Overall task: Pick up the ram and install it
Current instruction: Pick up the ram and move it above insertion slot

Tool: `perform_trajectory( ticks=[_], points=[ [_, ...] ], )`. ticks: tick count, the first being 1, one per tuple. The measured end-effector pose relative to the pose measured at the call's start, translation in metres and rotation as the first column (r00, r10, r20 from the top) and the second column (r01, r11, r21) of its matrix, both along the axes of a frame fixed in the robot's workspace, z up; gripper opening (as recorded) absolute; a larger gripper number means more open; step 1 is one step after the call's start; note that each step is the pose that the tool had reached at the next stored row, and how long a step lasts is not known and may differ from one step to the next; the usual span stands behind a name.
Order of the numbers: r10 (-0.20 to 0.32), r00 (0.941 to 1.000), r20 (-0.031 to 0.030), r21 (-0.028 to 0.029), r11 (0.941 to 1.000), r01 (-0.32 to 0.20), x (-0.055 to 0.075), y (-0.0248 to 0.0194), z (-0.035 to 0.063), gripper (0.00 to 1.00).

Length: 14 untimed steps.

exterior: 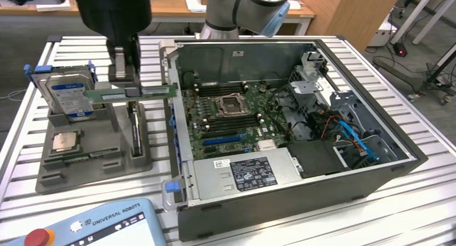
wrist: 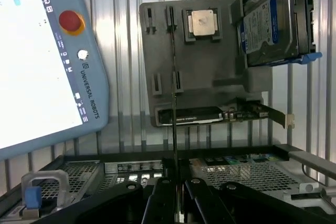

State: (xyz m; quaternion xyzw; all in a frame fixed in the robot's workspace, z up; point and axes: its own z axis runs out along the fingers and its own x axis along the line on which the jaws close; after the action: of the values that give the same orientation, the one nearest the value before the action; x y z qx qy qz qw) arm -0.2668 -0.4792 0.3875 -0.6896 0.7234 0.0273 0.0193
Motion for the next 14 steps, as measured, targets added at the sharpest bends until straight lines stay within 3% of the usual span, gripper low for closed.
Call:
perform_trajectory(
  ticks=[11, 14],
  points=[
    [0.000, 1.0000, 0.0000, -0.0001, 1.0000, 0.000, 0.015, 0.0007, 0.0000, 0.13],
    [0.000, 1.0000, 0.0001, 0.0000, 1.0000, 0.000, 0.016, 0.0034, 0.0000, 0.13]
  ],
)
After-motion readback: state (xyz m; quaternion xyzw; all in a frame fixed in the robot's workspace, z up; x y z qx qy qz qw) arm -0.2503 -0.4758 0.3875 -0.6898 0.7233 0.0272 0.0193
